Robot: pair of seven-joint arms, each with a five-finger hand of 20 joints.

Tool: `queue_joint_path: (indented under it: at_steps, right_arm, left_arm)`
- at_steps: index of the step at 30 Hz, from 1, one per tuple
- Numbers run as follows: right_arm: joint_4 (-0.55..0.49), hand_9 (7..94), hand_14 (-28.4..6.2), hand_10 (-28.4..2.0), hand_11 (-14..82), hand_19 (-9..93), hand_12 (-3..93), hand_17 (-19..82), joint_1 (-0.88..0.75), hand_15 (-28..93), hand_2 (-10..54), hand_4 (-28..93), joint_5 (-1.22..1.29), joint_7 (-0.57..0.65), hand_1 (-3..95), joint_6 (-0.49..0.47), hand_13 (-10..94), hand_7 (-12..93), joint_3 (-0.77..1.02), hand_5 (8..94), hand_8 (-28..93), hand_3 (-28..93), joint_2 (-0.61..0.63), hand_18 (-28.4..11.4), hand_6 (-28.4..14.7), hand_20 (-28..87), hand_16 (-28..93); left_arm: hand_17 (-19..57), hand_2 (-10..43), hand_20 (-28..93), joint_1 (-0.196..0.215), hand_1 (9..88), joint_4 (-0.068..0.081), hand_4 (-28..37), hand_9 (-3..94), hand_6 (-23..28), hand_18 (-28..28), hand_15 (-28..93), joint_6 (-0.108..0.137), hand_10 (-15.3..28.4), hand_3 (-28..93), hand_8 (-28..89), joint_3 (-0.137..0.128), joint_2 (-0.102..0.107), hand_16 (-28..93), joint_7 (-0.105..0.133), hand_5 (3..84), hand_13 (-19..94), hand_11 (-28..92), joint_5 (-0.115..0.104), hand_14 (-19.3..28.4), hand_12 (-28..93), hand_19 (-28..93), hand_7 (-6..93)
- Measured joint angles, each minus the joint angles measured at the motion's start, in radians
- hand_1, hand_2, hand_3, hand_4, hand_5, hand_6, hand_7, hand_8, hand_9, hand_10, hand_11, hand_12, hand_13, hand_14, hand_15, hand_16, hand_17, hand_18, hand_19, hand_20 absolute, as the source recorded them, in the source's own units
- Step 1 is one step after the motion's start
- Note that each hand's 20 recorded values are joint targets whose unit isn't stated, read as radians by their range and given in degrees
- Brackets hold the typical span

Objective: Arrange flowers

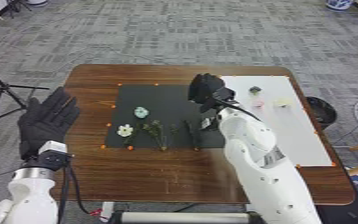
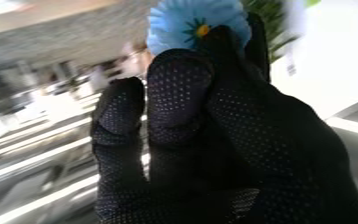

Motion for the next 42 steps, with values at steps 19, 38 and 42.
queue_joint_path:
  at_steps: [19,38,42]
  right_arm:
    - [0.149,87.2,-1.1,-5.8,7.5,81,35.0,41,0.004,51,-9.5,-28,-0.201,-0.13,65.8,0.0,74,30,-0.081,75.9,0,69,-0.164,-18.2,3.6,41,46]
    - [0.243,82.3,0.0,-5.8,5.7,79,33.5,40,0.008,47,-9.5,-28,-0.305,-0.16,63.5,0.001,73,29,-0.059,71.3,-3,69,-0.29,-18.3,2.9,41,48]
    - [0.242,79.9,0.0,-6.9,4.7,79,32.4,40,0.008,47,-9.5,-28,-0.303,-0.158,62.6,-0.005,73,28,-0.06,69.7,-4,69,-0.288,-18.5,1.9,41,48]
  left_arm:
    - [-7.5,14.4,7,-0.027,26.5,0.008,-28.3,33.2,8.4,14.8,17,-0.022,14.2,66,-8,0.004,0.017,-2,-0.01,43.4,25,15,0.039,15.6,8,34,8.2]
    - [-7.6,14.5,7,-0.049,26.4,0.017,-28.3,33.0,8.4,14.9,17,-0.02,14.0,66,-8,0.025,0.025,-2,-0.011,43.5,25,15,0.024,15.4,9,34,8.4]
    - [-7.6,14.4,7,-0.049,26.3,0.016,-28.3,31.0,7.8,14.8,18,-0.019,13.6,67,-8,0.024,0.025,-2,-0.01,41.8,25,15,0.023,15.4,9,34,8.6]
